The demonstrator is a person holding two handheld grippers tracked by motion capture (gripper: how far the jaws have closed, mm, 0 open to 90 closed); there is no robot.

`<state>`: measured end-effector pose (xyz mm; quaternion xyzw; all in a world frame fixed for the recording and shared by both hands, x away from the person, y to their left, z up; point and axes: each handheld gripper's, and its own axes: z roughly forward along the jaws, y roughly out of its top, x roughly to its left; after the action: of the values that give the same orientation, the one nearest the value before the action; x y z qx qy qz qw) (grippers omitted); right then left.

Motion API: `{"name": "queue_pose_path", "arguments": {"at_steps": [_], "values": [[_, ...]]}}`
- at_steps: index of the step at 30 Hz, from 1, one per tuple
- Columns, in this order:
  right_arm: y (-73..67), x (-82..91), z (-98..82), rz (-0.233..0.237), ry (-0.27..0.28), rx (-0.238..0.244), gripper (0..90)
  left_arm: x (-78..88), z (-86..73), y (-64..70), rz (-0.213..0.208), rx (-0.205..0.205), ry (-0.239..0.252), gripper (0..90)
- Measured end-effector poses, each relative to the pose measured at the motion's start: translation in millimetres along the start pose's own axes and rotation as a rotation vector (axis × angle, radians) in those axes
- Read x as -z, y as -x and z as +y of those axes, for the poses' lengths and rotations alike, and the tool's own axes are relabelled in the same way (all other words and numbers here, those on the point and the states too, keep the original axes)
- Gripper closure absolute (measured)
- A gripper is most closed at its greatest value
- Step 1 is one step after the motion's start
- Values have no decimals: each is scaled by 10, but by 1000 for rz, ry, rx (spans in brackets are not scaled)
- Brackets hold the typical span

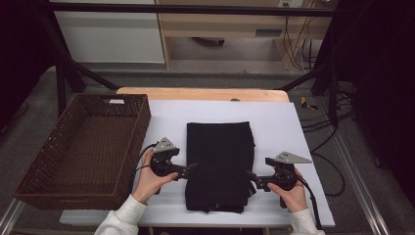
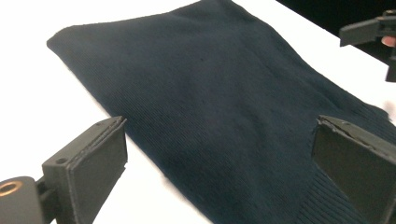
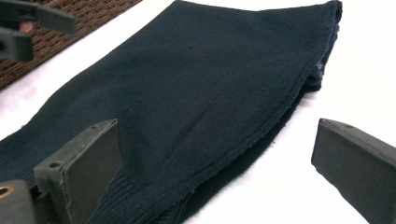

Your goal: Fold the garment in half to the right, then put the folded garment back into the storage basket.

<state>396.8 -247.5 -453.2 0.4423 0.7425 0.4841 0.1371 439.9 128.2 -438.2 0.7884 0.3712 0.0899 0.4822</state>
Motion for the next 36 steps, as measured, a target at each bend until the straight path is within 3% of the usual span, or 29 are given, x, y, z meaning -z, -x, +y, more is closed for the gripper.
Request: {"name": "queue_pose_path", "arguments": {"at_steps": [17, 36], "values": [[-9, 22, -66, -3, -21, -13, 19, -68, 241, -204, 38, 34, 25, 31], [-13, 35, -69, 4, -17, -24, 19, -305, 502, -387, 135, 45, 4, 32]]}}
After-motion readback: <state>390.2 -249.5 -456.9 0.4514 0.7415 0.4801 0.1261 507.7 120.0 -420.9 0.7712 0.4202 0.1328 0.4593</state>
